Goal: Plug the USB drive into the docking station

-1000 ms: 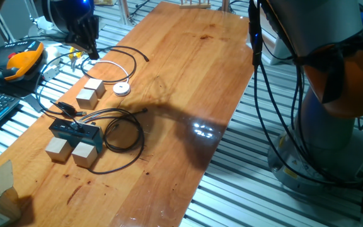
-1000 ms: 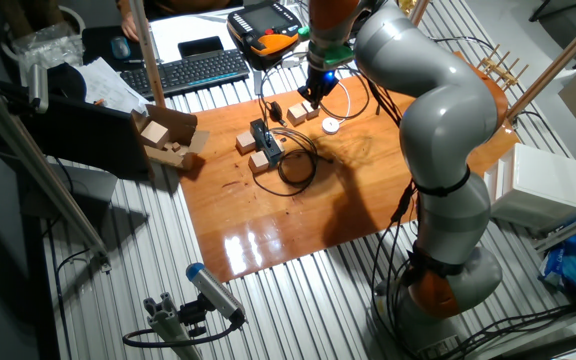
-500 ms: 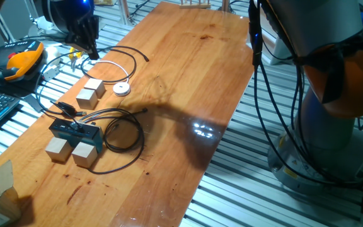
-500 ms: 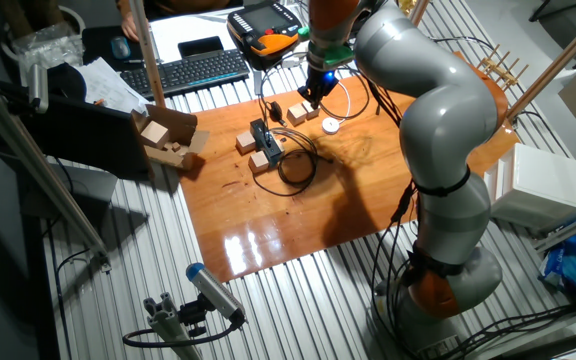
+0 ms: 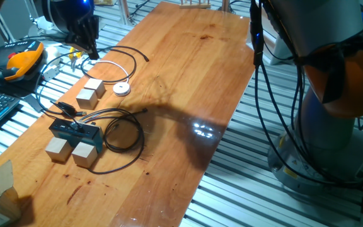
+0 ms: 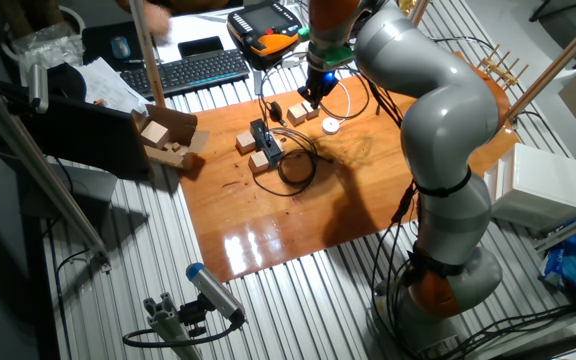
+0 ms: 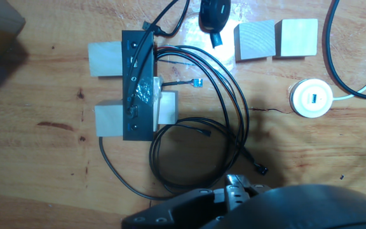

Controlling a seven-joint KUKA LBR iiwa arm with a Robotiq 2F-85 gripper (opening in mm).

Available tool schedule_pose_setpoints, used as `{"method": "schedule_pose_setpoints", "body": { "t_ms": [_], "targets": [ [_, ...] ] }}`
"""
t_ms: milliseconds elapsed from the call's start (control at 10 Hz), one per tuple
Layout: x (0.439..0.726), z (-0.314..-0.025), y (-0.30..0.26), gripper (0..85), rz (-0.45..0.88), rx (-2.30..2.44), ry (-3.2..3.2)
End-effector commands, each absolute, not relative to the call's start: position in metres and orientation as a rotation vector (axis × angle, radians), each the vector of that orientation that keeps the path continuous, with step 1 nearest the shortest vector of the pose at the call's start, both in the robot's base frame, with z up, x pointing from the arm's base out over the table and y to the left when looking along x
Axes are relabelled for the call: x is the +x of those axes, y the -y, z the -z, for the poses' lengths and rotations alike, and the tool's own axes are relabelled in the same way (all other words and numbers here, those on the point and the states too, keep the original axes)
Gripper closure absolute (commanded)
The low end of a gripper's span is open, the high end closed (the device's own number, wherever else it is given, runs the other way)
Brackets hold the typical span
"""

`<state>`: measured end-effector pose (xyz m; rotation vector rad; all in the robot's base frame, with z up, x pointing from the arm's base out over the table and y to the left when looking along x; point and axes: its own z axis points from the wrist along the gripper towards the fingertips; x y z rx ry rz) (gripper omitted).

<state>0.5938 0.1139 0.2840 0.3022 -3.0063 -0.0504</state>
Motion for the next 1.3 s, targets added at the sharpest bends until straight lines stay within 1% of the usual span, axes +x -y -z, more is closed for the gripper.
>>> {"method": "schedule_pose_setpoints", "body": {
  "t_ms": [0,1200],
  "targets": [
    [0.5939,-0.2846,-0.1131,85.0,0.050,0.306,3.006],
    [0.5946,-0.2860,-0.1116,85.0,0.064,0.300,3.006]
  ]
}}
